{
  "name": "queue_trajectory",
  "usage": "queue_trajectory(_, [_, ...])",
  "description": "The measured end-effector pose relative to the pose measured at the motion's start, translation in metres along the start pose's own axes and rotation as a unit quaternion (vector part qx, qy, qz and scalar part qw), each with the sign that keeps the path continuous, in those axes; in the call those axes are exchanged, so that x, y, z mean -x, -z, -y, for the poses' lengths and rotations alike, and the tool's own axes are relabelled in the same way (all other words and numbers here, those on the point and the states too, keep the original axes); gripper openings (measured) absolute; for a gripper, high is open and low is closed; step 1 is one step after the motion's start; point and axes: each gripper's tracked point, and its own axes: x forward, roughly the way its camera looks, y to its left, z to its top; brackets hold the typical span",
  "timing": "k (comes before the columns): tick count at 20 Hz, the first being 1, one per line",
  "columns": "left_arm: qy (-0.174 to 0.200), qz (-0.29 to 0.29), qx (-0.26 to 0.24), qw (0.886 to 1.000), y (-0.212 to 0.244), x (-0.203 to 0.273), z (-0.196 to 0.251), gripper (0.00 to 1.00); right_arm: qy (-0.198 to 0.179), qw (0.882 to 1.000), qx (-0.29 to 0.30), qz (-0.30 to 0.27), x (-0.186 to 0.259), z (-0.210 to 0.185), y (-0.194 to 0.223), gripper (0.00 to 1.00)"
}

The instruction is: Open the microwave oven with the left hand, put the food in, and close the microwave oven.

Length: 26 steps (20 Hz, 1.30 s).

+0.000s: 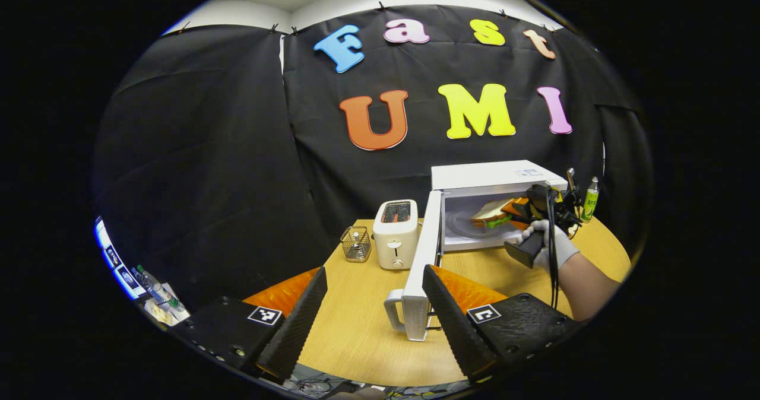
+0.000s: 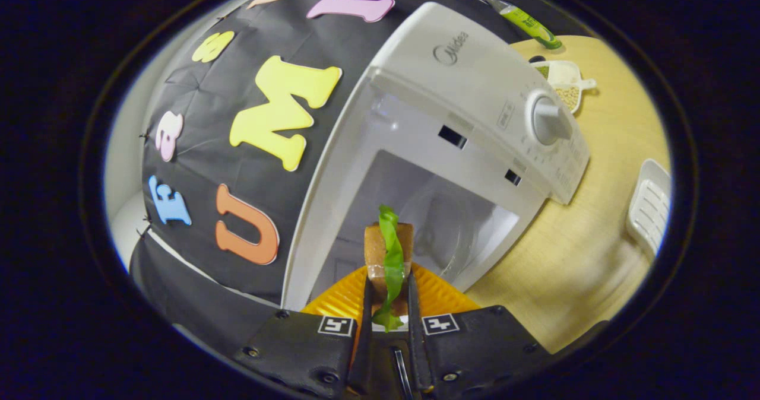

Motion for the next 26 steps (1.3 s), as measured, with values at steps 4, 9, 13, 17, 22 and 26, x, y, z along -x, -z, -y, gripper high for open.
queue_trajectory(4, [0.004, 0.000, -0.016, 1.000, 0.001, -0.012, 0.000, 0.98, 0.014, 0.999, 0.037, 0.026, -0.035, 0.003, 0.023, 0.21])
queue_trajectory(9, [0.004, -0.004, -0.013, 1.000, 0.002, -0.016, 0.002, 0.97, 0.048, 0.996, 0.068, 0.046, -0.052, 0.028, 0.024, 0.33])
queue_trajectory(13, [-0.009, -0.008, -0.014, 1.000, 0.004, -0.014, -0.003, 0.97, 0.110, 0.971, 0.200, 0.070, -0.040, 0.046, 0.004, 0.60])
queue_trajectory(17, [-0.013, -0.003, -0.011, 1.000, 0.004, -0.010, -0.003, 0.97, 0.092, 0.954, 0.269, 0.094, -0.023, 0.027, -0.017, 0.83])
queue_trajectory(22, [-0.015, 0.012, -0.011, 1.000, -0.008, -0.007, 0.004, 0.97, 0.079, 0.942, 0.314, 0.083, 0.005, 0.011, -0.027, 1.00])
queue_trajectory(26, [-0.013, 0.021, -0.013, 1.000, -0.014, -0.002, 0.005, 0.97, 0.056, 0.935, 0.345, 0.060, 0.045, -0.008, -0.029, 1.00])
